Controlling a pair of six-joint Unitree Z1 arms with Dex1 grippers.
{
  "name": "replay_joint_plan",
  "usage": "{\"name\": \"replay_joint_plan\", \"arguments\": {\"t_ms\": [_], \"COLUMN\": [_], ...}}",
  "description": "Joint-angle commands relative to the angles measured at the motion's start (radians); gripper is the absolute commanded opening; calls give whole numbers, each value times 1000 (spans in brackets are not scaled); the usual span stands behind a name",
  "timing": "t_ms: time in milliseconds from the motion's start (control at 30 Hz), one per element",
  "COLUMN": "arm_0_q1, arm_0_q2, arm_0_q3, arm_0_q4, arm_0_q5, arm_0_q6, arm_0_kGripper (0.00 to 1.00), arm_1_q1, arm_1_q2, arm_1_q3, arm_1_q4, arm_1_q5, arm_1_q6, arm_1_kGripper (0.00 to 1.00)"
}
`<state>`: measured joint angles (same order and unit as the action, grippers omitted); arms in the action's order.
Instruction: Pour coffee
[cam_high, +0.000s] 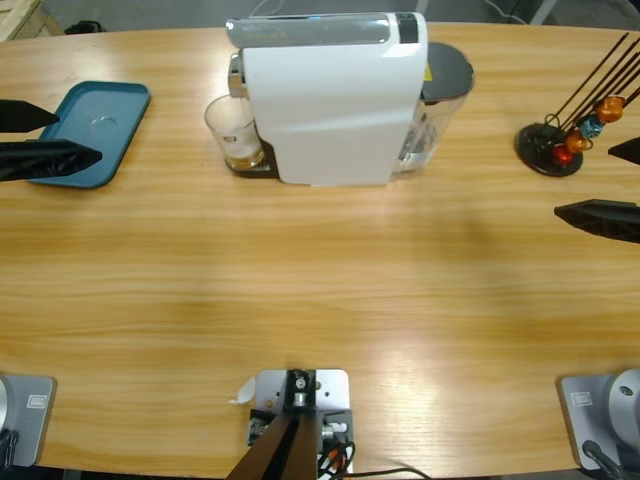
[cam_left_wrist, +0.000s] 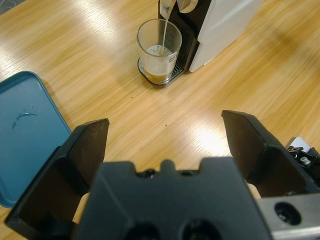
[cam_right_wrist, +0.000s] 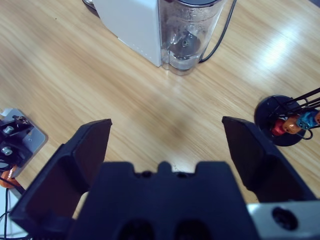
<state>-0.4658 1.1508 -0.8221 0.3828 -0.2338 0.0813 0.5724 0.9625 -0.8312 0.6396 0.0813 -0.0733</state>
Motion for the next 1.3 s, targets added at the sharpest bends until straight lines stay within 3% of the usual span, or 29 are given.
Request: {"name": "replay_joint_plan", "arguments": {"t_ms": [33, 1033, 1300], "arm_0_q1": [12, 13, 26], "arm_0_q2": [26, 126, 221], "arm_0_q3": [1, 8, 16], "arm_0_q4": [-9, -15, -61], "arm_0_q5": [-18, -41, -160], "arm_0_q6": [1, 63, 297], "arm_0_kGripper": [987, 1000, 1000], "arm_1_q1": [14, 14, 14], "arm_1_q2": [21, 28, 41], "arm_1_q3": [32, 27, 25], "arm_1_q4": [-6, -3, -3], "arm_1_q5": [-20, -20, -20], "arm_1_q6": [-13, -13, -13], "arm_1_kGripper": [1000, 1000, 1000]}}
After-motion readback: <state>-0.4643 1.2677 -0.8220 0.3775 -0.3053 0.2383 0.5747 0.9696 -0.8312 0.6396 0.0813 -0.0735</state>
